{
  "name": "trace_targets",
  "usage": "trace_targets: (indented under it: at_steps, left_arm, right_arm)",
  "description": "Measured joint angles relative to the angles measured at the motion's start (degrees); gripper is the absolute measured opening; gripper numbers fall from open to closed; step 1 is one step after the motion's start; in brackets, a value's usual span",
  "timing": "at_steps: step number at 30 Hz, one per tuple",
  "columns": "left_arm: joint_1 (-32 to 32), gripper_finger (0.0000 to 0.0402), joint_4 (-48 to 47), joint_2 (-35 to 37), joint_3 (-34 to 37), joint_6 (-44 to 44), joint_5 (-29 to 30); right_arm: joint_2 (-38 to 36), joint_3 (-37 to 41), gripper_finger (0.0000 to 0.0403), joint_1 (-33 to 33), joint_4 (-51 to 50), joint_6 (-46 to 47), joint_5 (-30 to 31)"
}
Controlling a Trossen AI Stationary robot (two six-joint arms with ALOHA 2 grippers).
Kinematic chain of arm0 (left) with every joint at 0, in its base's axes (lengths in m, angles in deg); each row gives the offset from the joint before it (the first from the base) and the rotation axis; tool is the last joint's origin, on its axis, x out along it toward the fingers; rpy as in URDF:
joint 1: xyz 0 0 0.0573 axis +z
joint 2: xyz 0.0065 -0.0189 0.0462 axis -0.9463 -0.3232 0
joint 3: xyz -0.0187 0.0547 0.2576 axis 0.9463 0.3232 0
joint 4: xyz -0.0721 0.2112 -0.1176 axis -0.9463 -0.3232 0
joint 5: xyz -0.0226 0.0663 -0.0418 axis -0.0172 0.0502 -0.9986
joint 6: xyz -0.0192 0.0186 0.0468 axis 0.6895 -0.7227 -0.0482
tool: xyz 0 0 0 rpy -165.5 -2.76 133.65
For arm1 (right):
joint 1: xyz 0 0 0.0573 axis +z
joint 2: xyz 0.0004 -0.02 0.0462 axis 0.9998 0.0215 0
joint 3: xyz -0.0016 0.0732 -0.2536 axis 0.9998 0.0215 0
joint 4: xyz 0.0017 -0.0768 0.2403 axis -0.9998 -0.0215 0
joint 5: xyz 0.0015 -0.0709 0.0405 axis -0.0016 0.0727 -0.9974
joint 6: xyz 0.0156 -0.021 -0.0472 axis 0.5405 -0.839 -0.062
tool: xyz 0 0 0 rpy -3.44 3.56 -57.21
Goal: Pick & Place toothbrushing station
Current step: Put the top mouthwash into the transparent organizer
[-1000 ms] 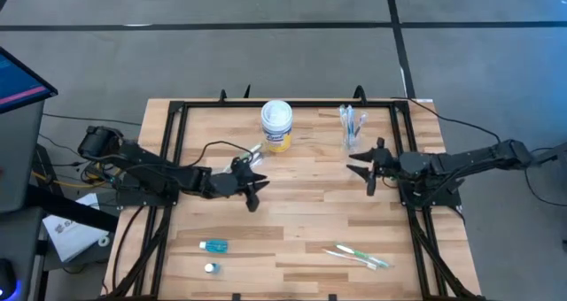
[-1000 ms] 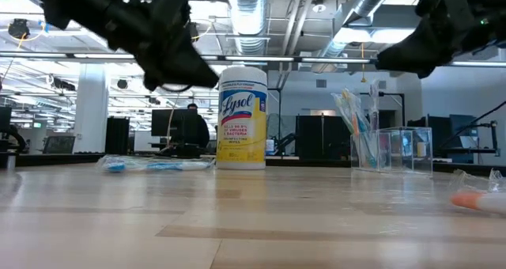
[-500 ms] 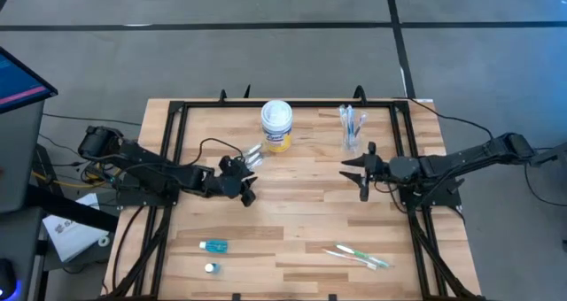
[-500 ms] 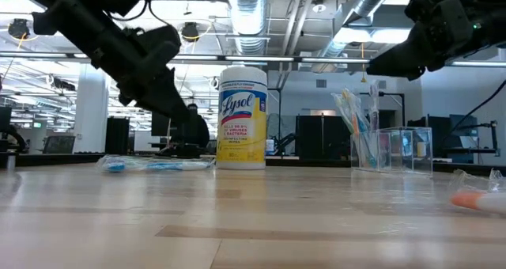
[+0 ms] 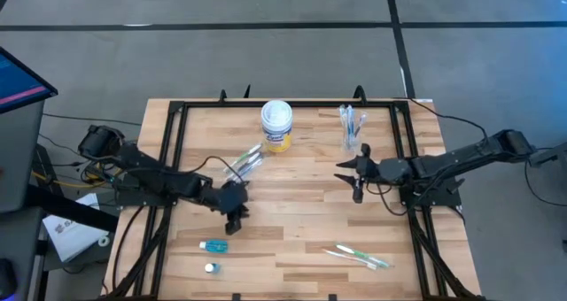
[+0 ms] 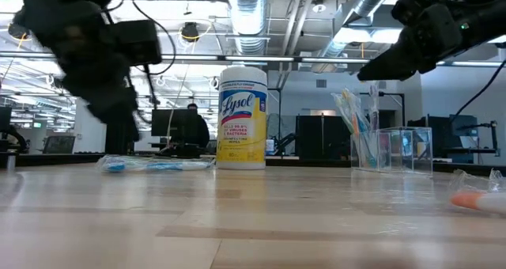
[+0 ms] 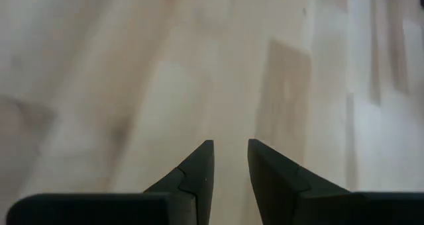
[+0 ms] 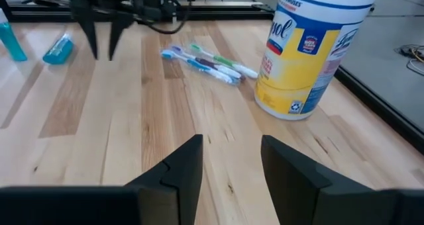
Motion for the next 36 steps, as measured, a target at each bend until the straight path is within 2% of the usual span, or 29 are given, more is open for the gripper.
trace_targets:
  at_steps: [8, 15, 20, 27, 36]
  left_arm:
    - [-8.6, 0.0089, -5.8, 1.3, 0.0, 9.8, -1.2]
    - [-15.5, 0.0089, -12.2, 6.7, -0.1, 19.8, -1.8]
    - [-18.3, 0.0089, -16.2, 9.0, 0.0, 26.7, -3.3]
    - [-21.0, 0.0089, -20.8, 8.5, 0.0, 32.4, -5.7]
    - [-23.2, 0.0089, -22.0, 8.5, 0.0, 35.7, -7.5]
  right_arm:
    - [0.9, -0.3, 0.0143, 0.0, 0.1, 0.0, 0.0]
    - [0.9, -0.3, 0.0143, 0.0, 0.2, 0.1, 0.0]
    - [0.9, -0.3, 0.0143, 0.0, 0.2, 0.1, 0.0]
    - [0.9, -0.3, 0.0143, 0.0, 0.0, 0.5, 0.0]
    - [0.9, -0.3, 0.0143, 0.0, -0.1, 0.6, 0.0]
